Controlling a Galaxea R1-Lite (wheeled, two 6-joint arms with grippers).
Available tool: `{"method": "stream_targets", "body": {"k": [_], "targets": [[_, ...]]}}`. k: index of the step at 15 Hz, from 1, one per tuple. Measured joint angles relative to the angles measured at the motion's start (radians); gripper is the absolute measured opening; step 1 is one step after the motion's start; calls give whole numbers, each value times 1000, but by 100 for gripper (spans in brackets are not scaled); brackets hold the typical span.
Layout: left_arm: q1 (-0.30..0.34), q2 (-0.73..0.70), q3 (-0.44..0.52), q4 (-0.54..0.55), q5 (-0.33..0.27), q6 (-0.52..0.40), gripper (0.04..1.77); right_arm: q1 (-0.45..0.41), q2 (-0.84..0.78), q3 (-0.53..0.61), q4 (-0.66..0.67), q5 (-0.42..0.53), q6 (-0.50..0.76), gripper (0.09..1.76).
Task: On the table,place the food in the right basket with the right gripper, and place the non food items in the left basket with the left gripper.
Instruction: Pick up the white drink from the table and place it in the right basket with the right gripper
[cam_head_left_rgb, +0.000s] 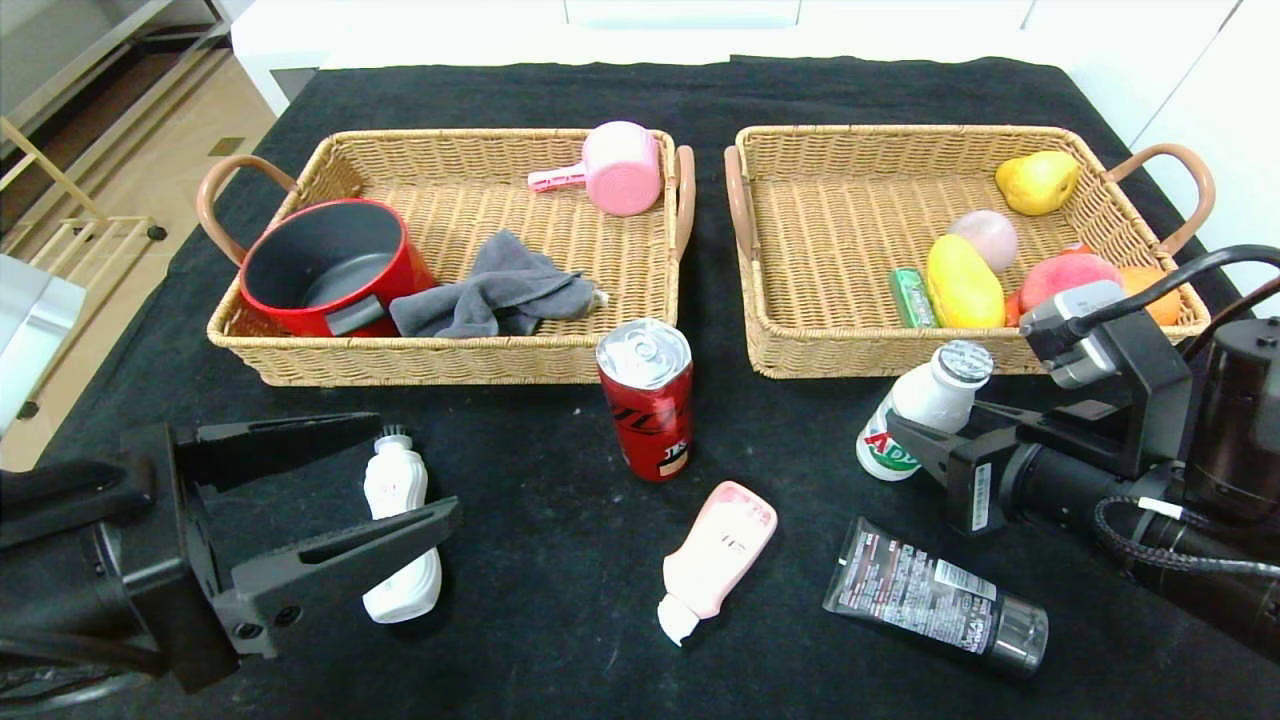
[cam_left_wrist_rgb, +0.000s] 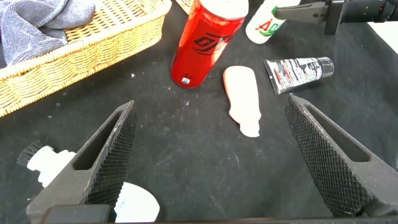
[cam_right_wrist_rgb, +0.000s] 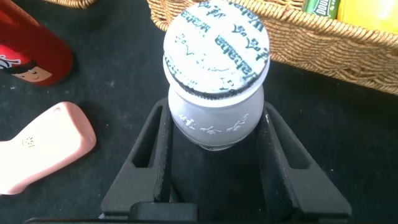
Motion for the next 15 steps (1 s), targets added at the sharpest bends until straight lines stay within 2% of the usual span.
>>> {"method": "stream_targets", "body": {"k": [11, 15], "targets": [[0, 8, 0, 0, 0, 0, 172, 0, -44, 3, 28, 6, -2, 86], [0, 11, 2, 1, 0, 0, 172, 8, -102, -21, 117, 6, -3, 86]]}}
